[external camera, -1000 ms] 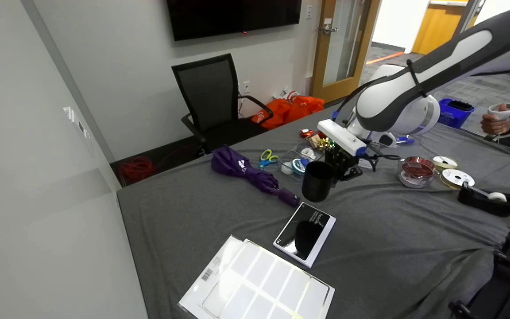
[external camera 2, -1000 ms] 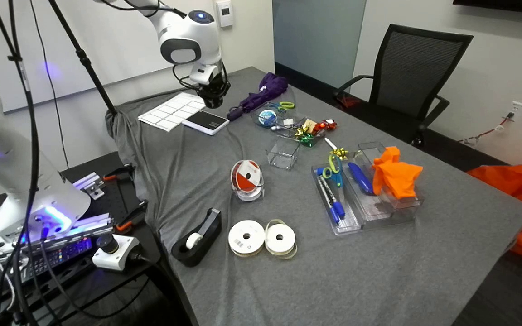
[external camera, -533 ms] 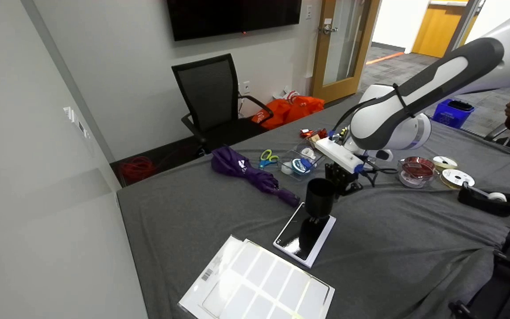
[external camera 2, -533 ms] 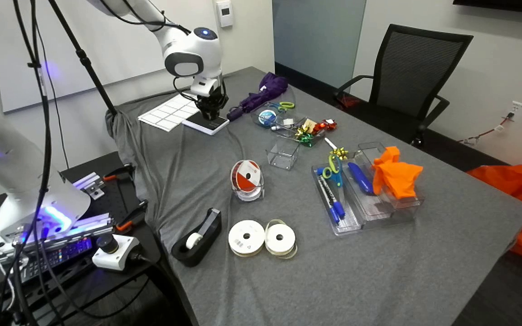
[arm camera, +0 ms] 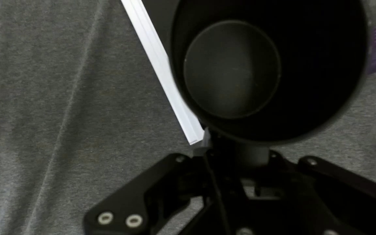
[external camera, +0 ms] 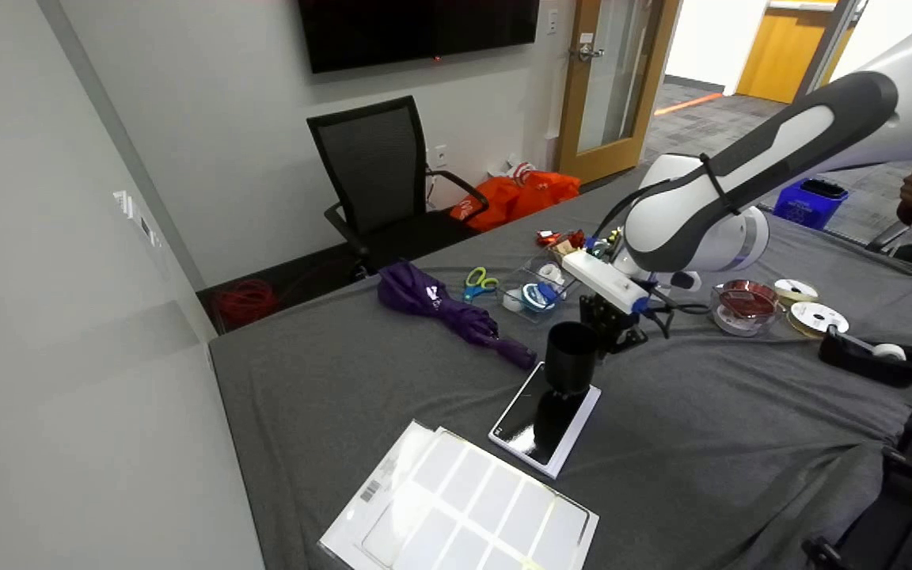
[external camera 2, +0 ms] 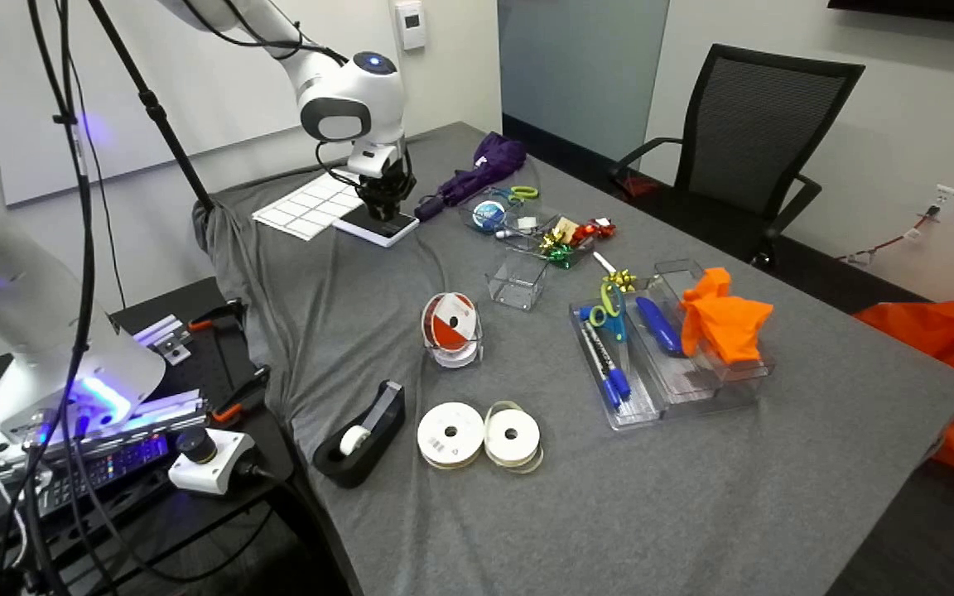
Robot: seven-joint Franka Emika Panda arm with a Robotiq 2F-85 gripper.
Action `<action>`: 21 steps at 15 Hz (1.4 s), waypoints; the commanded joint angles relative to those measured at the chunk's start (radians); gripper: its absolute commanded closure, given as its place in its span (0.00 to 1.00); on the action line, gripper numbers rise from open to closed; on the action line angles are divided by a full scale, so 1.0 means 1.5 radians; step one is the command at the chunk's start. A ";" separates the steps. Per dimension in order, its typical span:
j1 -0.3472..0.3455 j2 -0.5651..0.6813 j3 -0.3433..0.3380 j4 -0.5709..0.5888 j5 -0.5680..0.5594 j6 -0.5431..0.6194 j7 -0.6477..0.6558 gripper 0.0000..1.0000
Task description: Put the black cup on the black object
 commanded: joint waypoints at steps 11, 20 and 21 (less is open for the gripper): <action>0.050 0.024 -0.004 0.002 -0.030 0.040 0.044 0.43; 0.049 -0.077 -0.030 -0.074 -0.098 0.005 0.046 0.00; 0.047 -0.090 -0.033 -0.087 -0.109 0.002 0.046 0.00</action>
